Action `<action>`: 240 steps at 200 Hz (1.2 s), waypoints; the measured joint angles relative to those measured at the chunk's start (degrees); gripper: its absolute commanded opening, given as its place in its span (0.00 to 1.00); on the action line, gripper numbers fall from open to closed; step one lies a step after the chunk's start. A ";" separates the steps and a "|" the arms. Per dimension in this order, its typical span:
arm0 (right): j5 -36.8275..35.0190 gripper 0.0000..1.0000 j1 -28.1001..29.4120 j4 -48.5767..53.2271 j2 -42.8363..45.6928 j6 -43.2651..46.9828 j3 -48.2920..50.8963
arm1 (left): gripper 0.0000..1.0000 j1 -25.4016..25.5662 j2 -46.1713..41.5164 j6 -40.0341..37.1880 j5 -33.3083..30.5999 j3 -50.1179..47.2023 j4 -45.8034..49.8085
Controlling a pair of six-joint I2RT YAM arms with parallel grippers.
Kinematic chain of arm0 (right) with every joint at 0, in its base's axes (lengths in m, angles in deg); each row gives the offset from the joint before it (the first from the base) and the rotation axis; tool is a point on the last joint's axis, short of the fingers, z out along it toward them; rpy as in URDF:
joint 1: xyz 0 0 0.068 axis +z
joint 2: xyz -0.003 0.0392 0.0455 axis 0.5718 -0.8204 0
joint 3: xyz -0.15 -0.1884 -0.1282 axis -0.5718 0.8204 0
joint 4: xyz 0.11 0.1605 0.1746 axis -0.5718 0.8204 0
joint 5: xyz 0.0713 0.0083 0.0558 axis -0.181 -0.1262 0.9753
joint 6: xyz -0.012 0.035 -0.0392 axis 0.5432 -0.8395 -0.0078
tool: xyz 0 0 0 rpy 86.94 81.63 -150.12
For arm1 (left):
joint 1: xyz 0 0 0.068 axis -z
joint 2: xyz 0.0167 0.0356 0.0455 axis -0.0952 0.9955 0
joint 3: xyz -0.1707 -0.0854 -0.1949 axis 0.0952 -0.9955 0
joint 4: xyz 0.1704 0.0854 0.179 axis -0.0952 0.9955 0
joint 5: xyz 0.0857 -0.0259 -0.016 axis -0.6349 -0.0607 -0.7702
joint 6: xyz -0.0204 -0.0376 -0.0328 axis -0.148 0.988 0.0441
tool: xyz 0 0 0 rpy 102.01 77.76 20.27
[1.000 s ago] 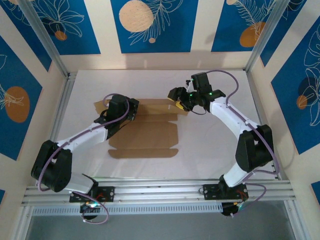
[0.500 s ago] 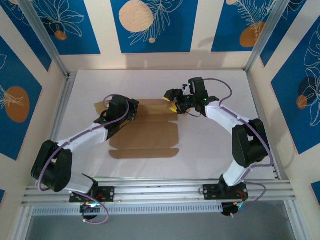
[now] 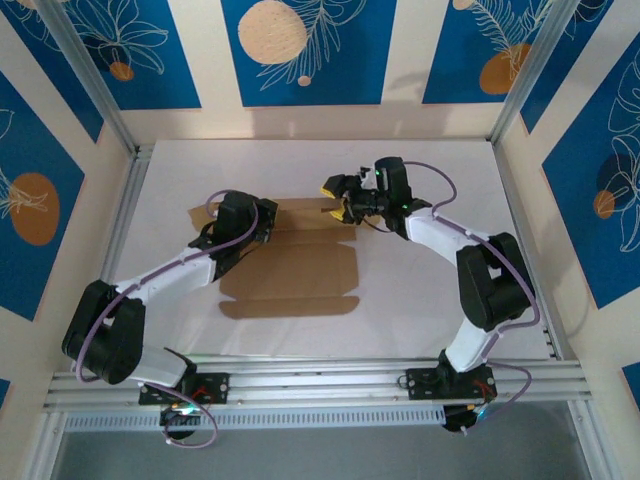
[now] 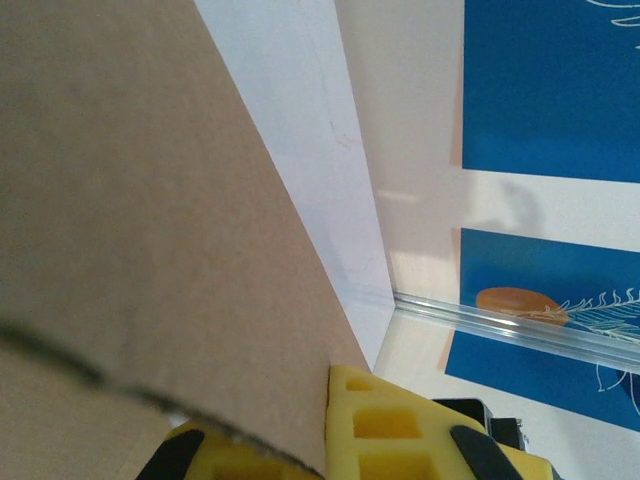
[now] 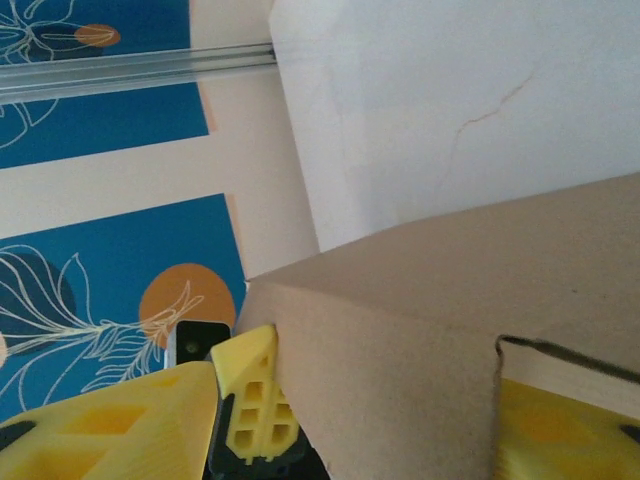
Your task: Fold the paper box
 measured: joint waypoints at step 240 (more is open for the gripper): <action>-25.38 0.44 1.01 8.70 18.62 41.44 24.37 | 0.00 0.00 -2.12 11.80 1.36 4.31 11.41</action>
